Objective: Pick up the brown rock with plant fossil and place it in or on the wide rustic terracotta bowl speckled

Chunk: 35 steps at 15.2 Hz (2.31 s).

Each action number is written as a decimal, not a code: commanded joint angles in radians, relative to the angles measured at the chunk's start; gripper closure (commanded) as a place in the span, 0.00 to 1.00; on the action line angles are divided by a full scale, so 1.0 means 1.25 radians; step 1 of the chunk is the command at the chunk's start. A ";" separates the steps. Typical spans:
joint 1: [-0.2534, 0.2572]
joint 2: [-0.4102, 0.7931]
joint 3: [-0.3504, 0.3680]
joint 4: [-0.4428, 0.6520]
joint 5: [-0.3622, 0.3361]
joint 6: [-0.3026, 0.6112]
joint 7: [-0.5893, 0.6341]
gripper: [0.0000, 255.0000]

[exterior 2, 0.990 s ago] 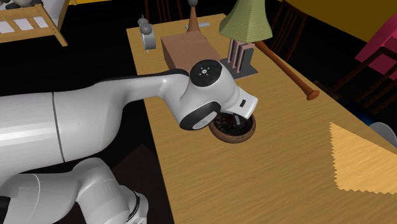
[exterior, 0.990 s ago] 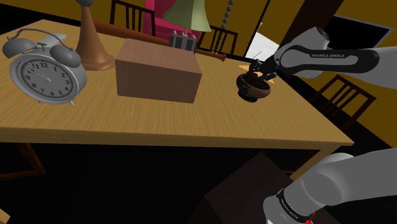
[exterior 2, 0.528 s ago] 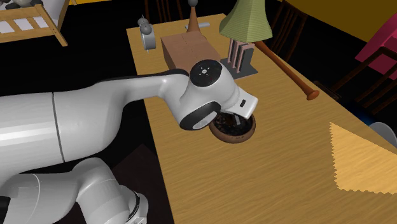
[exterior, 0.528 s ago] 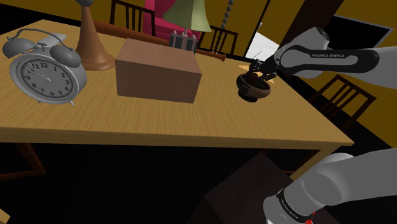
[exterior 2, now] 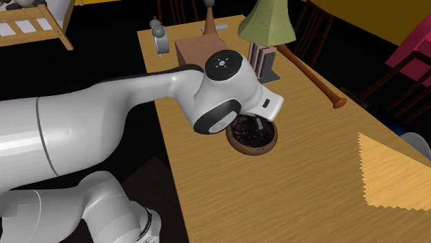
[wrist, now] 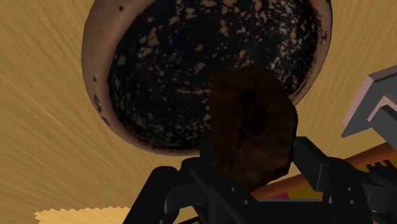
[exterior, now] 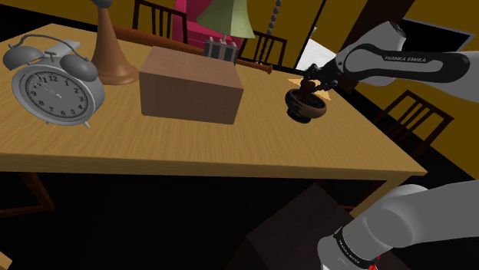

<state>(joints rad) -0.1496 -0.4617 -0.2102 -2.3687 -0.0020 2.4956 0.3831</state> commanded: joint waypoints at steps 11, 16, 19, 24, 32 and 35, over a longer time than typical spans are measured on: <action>0.000 -0.006 0.009 0.124 -0.003 -0.130 0.011 1.00; 0.001 -0.002 0.012 0.181 -0.003 -0.183 0.014 1.00; -0.006 -0.045 0.011 0.188 -0.008 -0.233 0.010 1.00; -0.009 -0.064 0.009 0.139 -0.011 -0.203 0.007 1.00; -0.011 -0.071 0.004 0.048 -0.012 -0.119 0.001 1.00; -0.012 -0.071 0.001 0.016 -0.012 -0.086 -0.001 1.00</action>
<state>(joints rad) -0.1637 -0.5476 -0.2097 -2.3342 -0.0166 2.3748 0.3808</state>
